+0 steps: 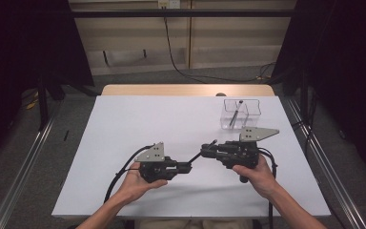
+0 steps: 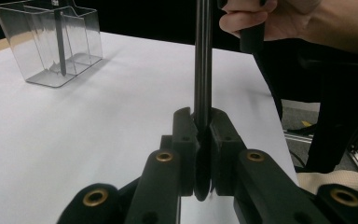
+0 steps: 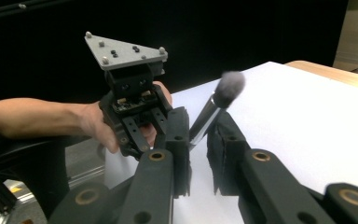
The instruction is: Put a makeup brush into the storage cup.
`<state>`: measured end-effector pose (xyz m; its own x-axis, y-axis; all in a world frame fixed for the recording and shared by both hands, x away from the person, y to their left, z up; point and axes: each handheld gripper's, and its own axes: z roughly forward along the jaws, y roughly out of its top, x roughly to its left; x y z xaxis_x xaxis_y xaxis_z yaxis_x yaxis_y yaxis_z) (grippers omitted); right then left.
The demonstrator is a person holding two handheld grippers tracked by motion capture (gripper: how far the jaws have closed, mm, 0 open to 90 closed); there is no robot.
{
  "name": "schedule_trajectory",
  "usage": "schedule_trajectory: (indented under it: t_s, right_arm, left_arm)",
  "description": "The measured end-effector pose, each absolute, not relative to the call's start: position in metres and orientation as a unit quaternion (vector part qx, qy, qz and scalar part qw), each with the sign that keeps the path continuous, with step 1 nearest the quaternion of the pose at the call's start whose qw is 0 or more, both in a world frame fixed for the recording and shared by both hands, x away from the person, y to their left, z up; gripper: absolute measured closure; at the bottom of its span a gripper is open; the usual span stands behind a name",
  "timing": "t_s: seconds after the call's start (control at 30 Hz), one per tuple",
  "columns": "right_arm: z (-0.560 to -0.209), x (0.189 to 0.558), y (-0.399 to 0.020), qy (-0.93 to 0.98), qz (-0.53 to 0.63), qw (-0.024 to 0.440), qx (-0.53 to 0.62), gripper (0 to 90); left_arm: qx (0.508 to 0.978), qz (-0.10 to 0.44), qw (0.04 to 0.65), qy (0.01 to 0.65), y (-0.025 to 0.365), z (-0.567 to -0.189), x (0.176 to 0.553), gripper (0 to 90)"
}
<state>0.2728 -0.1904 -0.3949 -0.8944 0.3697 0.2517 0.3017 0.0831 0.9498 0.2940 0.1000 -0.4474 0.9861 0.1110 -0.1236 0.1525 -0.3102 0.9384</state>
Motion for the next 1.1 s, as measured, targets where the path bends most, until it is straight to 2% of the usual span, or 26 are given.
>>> schedule_trajectory:
  t_s: [0.17, 0.53, 0.8, 0.9, 1.1]
  right_arm:
    - [-0.394, 0.272, -0.188, 0.737, 0.638, 0.011, 0.222, 84.7]
    - [-0.393, 0.272, -0.192, 0.735, 0.636, 0.018, 0.234, 84.9]
    - [-0.391, 0.272, -0.193, 0.736, 0.635, 0.026, 0.232, 84.9]
    - [-0.391, 0.273, -0.196, 0.735, 0.635, 0.031, 0.236, 84.9]
    - [-0.390, 0.275, -0.203, 0.736, 0.625, 0.038, 0.256, 84.9]
  left_arm:
    - [0.808, -0.010, 0.582, 0.088, 0.101, -0.449, 0.296, 78.2]
    - [0.799, 0.005, 0.592, 0.105, 0.105, -0.449, 0.295, 63.6]
    - [0.793, 0.028, 0.595, 0.129, 0.109, -0.446, 0.293, 43.5]
    - [0.790, 0.038, 0.593, 0.147, 0.112, -0.443, 0.293, 31.9]
    - [0.783, 0.065, 0.594, 0.171, 0.125, -0.436, 0.295, 16.7]
